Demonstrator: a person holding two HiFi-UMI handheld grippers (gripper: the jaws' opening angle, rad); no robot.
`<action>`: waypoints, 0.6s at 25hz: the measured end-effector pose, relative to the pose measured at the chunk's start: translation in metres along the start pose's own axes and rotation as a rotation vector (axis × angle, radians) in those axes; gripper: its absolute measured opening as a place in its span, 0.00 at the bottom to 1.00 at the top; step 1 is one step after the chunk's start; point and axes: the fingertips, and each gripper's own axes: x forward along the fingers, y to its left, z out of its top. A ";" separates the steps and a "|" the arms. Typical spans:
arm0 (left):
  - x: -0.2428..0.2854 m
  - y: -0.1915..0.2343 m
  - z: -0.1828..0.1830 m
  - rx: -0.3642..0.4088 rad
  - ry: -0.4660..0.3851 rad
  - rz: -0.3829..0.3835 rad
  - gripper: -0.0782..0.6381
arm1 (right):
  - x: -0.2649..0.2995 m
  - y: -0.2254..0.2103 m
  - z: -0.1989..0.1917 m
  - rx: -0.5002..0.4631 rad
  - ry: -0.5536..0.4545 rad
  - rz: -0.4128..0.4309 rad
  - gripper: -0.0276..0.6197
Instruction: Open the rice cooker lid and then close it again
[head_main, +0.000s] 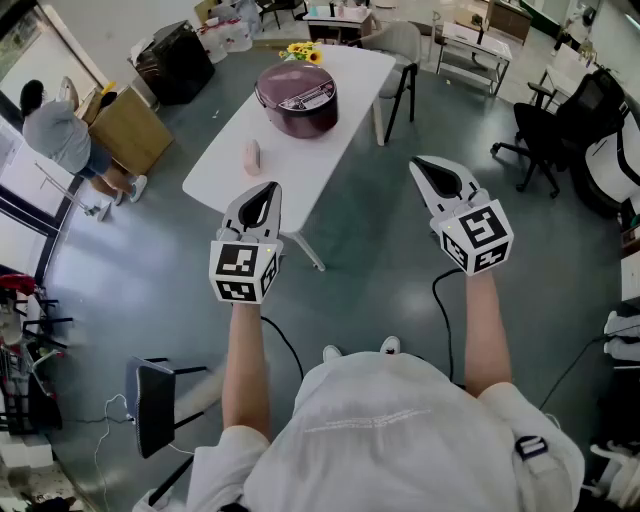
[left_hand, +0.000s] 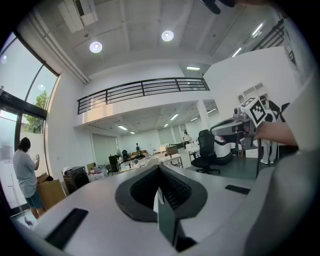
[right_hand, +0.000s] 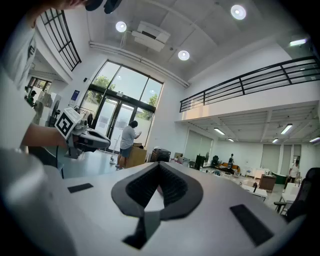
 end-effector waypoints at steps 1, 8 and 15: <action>0.002 -0.002 0.000 -0.001 0.001 -0.008 0.13 | 0.000 -0.001 -0.001 -0.004 0.003 -0.002 0.08; 0.005 -0.009 0.004 -0.033 -0.028 -0.035 0.13 | -0.003 -0.010 -0.004 0.048 -0.021 -0.019 0.08; 0.004 -0.006 0.002 -0.009 -0.048 -0.003 0.14 | -0.007 -0.009 -0.012 0.061 -0.007 -0.008 0.15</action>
